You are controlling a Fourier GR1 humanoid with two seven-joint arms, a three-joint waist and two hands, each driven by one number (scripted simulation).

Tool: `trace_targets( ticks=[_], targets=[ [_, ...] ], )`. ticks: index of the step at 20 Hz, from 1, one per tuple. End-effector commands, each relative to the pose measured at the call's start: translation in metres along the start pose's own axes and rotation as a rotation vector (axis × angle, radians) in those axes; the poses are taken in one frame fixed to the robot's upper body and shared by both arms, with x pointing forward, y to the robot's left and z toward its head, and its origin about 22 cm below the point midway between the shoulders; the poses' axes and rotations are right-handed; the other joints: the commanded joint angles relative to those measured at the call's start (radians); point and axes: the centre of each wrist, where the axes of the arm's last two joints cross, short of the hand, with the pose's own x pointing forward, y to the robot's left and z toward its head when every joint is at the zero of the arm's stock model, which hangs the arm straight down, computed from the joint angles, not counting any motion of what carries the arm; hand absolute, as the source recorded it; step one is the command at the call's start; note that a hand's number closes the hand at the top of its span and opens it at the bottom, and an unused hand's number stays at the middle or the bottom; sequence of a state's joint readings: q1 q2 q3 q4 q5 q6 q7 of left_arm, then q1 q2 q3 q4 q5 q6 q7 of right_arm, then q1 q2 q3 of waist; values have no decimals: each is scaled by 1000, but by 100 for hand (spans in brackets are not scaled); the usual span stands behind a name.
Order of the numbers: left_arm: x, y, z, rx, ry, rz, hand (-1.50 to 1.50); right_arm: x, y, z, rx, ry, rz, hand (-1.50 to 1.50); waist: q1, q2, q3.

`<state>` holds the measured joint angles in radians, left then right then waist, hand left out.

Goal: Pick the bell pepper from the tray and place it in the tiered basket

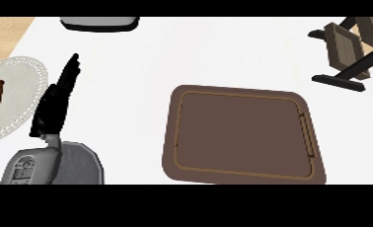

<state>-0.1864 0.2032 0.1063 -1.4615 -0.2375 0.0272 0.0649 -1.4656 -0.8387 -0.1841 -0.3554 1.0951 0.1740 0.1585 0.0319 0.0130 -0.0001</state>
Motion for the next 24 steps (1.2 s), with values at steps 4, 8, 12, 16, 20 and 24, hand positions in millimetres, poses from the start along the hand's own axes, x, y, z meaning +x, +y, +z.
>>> trace_targets(
  ticks=[4, 8, 12, 16, 20, 24],
  targets=[
    [3, 7, 5, 2, 10, 0, 0, -28, 25, -5, 159, 154, -229, -150, 4, -3, 1],
    [8, 16, -11, -8, -6, 3, 0, -34, 34, -5, 171, 149, -236, -150, 0, 0, 1],
    [-4, 6, 9, -21, 2, 0, 0, -44, 35, -3, 45, 142, -389, -150, 6, -3, 1],
    [7, -6, 2, -10, 12, 12, 0, -46, 15, -2, -76, 125, -449, -150, -6, -5, 1],
    [-13, 3, 6, 4, 6, -28, 0, -31, -18, 1, -160, 147, -503, -150, -8, -6, 0],
    [-15, 9, 3, 26, 13, -4, 0, -94, -59, 13, -141, 240, -536, -150, -24, -8, 0]
  ],
)
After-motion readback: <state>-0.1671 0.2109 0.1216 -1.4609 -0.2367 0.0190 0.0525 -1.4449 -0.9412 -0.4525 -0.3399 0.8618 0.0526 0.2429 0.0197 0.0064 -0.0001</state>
